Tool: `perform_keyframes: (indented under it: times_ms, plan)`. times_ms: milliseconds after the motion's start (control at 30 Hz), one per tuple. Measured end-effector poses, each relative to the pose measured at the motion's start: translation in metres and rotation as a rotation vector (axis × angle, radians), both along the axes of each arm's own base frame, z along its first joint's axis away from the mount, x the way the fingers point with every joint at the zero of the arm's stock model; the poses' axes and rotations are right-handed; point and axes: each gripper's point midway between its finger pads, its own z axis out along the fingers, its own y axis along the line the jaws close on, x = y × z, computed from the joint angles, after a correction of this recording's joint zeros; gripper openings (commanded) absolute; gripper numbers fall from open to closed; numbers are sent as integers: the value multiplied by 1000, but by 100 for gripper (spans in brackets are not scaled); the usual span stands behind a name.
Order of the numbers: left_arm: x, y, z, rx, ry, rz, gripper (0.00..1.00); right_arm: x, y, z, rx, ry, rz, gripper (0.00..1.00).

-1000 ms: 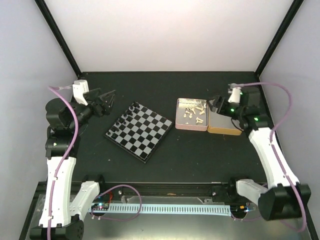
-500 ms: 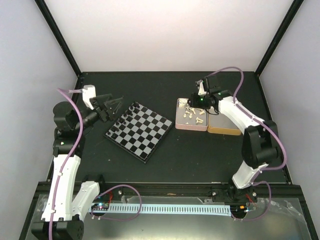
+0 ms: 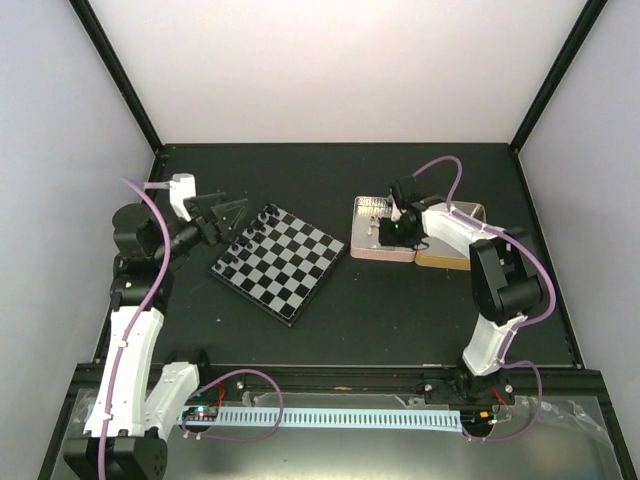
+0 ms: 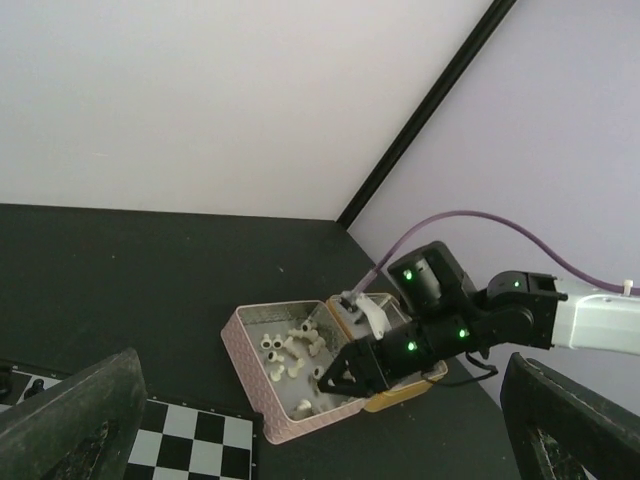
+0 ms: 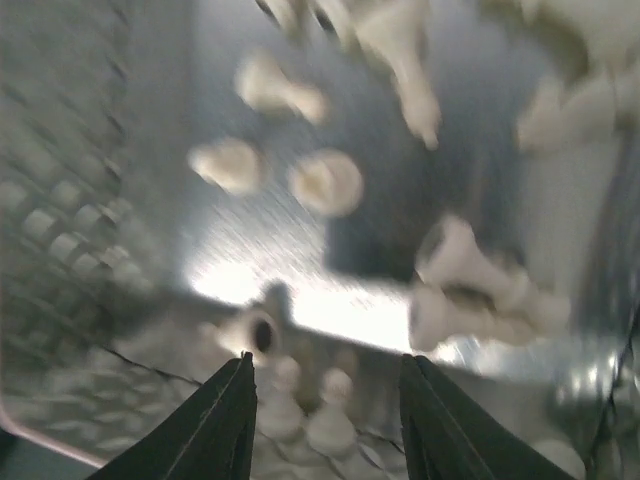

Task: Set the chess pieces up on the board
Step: Move the storage box to the center of the board.

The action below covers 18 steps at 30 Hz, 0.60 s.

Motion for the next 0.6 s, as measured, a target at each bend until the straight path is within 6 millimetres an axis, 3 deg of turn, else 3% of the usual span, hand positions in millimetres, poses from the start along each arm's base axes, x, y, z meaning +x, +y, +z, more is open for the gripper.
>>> perform_keyframes:
  times_ms: [167,600]
  plan:
    - [1,0,-4,0,10,1,99,-33,-18,-27,-74,87,3,45]
    - [4,2,-10,4,22,20,99,-87,-47,-23,-139,90,-17,49]
